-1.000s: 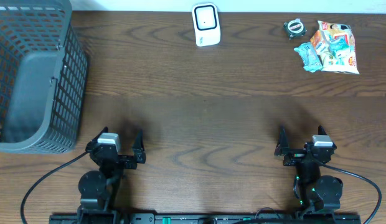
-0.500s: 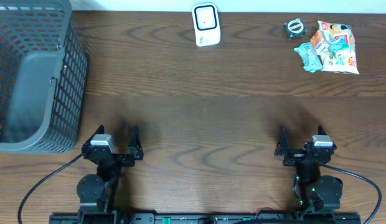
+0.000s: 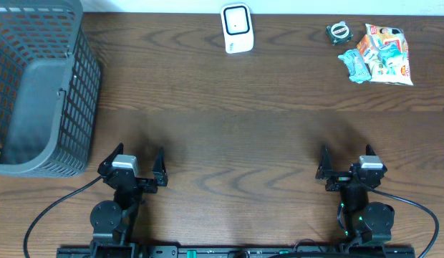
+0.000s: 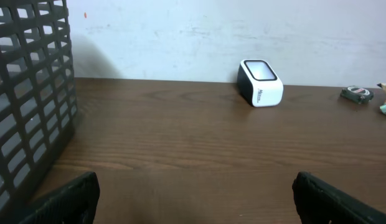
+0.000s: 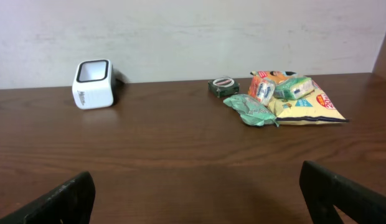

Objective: Scan the item barcode

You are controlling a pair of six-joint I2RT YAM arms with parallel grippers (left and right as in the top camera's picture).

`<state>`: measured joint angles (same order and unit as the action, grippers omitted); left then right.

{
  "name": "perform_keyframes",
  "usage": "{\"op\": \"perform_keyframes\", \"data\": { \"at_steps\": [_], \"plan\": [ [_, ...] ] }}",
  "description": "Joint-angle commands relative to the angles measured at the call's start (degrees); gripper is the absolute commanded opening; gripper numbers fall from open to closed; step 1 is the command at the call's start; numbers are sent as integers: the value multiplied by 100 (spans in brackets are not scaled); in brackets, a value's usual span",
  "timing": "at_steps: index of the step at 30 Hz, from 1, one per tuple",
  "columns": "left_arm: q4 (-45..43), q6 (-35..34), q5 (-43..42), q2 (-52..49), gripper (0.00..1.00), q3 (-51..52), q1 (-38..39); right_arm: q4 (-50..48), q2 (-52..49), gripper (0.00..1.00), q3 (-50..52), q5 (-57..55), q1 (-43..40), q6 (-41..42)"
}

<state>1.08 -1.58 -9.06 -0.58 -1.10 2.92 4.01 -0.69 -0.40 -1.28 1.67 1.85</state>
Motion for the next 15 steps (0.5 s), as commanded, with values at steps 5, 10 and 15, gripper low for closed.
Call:
{"op": "perform_keyframes", "data": {
  "at_steps": [5,10,15],
  "plan": [
    [249,-76,24,50,98,87,22,22,39,99,9,-7,-20,-85],
    [249,61,28,50,98,87,22,22,39,99,9,-4,-20,-85],
    [249,203,33,50,98,87,22,22,39,99,9,-4,-20,-85]
  ]
}}
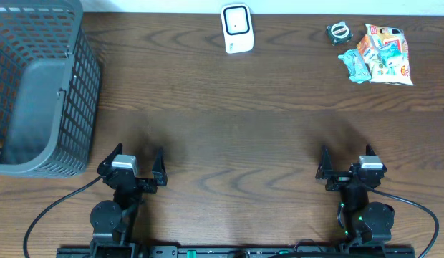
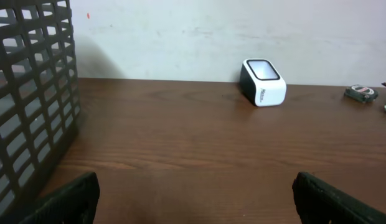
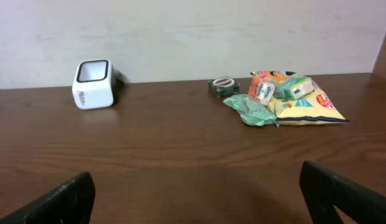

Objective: Scan the item barcode

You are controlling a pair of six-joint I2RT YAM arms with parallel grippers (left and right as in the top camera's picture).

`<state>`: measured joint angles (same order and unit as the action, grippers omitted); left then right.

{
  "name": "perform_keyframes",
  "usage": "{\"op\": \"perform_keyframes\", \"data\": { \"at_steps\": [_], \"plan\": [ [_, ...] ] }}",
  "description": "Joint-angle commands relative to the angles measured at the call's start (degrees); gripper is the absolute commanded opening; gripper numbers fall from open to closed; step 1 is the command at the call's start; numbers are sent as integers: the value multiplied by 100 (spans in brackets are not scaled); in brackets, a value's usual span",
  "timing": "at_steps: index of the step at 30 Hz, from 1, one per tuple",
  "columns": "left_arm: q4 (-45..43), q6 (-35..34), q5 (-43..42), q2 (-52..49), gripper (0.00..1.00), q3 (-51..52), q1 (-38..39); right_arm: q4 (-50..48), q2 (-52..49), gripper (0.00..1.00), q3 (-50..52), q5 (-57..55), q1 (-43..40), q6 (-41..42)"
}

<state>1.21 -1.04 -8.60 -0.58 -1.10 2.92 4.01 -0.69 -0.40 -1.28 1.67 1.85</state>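
Observation:
A white barcode scanner (image 1: 237, 29) with a dark window stands at the table's far edge; it also shows as the scanner (image 2: 263, 91) and the scanner (image 3: 94, 92) in the wrist views. A pile of snack packets (image 1: 379, 54) lies at the far right, with a green wrapped item (image 3: 250, 109) and a small round tape-like item (image 1: 339, 31) beside it. My left gripper (image 1: 134, 166) is open near the front edge at the left, holding nothing. My right gripper (image 1: 347, 163) is open at the front right, also holding nothing. Both are far from the items.
A dark grey plastic mesh basket (image 1: 36, 86) stands at the far left and reaches the table's left edge. A pale wall (image 2: 211, 31) rises behind the table. Brown wooden tabletop (image 1: 229, 136) lies between the grippers and the scanner.
The left wrist view has shifted very slightly, so the scanner and basket sit a few pixels to the right. Nothing else has moved; both grippers stay open.

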Motion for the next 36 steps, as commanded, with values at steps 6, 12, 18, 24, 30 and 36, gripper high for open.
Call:
{"op": "perform_keyframes", "data": {
  "at_steps": [6,12,18,24,30,36],
  "plan": [
    [238,260,-55,50,98,87,22,22,39,99,9,-7,-20,-85],
    [238,308,-68,50,98,87,22,22,39,99,9,-7,-20,-85],
    [258,-254,122,50,98,87,22,22,39,99,9,-4,-20,-85],
    [258,-243,136,50,98,87,22,24,39,99,9,-7,-20,-85],
    [251,-199,136,50,98,87,22,22,39,99,9,-4,-20,-85],
    [236,-203,136,35,98,87,22,22,39,99,9,-4,-20,-85]
  ]
}}
